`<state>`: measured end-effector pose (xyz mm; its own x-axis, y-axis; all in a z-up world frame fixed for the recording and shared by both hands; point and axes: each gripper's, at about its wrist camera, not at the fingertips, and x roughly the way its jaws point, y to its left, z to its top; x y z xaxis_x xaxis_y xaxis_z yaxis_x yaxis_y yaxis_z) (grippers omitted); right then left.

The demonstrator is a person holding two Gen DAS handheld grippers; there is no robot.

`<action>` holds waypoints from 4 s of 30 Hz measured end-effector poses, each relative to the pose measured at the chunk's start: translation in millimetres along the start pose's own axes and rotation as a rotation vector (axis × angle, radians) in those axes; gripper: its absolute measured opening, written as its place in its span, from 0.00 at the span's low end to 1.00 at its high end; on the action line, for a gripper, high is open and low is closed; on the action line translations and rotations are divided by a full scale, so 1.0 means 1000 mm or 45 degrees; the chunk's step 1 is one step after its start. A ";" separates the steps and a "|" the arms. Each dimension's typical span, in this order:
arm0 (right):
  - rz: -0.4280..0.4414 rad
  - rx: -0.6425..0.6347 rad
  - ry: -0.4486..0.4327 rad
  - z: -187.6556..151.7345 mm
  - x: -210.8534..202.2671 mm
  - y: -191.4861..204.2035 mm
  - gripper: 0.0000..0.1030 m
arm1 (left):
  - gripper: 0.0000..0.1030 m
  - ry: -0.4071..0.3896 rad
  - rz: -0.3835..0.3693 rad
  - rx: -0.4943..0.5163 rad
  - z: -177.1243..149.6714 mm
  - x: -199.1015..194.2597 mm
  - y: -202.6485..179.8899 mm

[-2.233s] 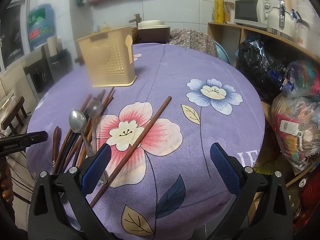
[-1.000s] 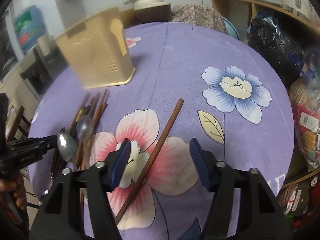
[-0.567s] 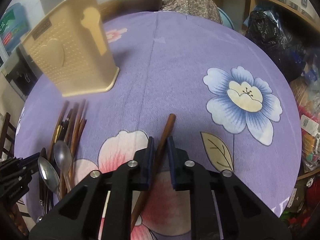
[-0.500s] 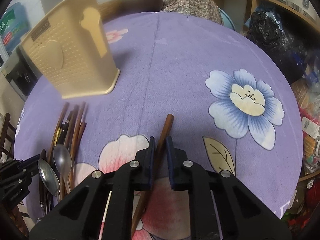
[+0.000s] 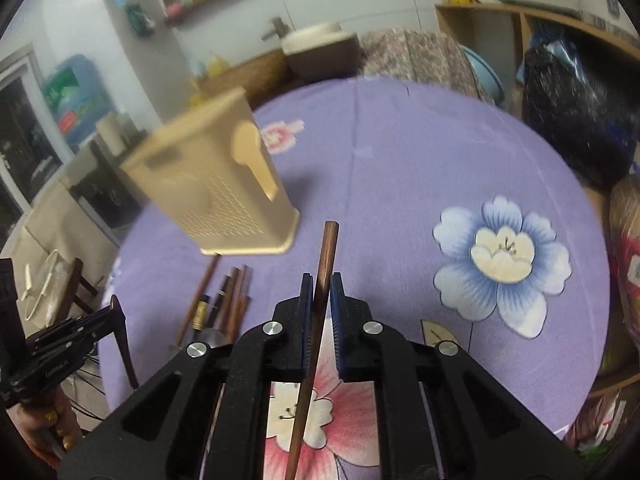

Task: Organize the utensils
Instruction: 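Close the left tool on the wooden-handled spoon while the right tool grasps the brown chopstick, then lower the spoon into the cream holder with the left tool while the right tool drops the chopstick in, then withdraw both open tools back to the remaining utensils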

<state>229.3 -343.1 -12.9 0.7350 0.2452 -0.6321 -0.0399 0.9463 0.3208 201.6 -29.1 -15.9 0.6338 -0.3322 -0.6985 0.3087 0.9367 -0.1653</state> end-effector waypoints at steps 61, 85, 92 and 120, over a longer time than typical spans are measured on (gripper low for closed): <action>0.028 -0.226 -0.470 0.170 -0.001 0.103 0.08 | 0.15 -0.296 0.008 0.007 0.180 0.010 -0.014; 0.004 -0.219 -0.423 0.124 0.012 0.080 0.61 | 0.73 -0.355 0.062 0.072 0.136 0.003 -0.008; 0.024 -0.266 -0.309 0.075 -0.008 0.074 0.62 | 0.89 -0.350 0.082 0.024 0.082 -0.019 0.021; -0.027 -0.463 0.215 -0.094 0.055 0.090 0.46 | 0.87 -0.048 0.165 -0.119 -0.052 0.004 0.055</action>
<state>203.0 -224.8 -85.3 0.6176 0.2277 -0.7528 -0.2853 0.9568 0.0553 184.6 27.2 -64.3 0.6907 -0.2099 -0.6920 0.1565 0.9777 -0.1404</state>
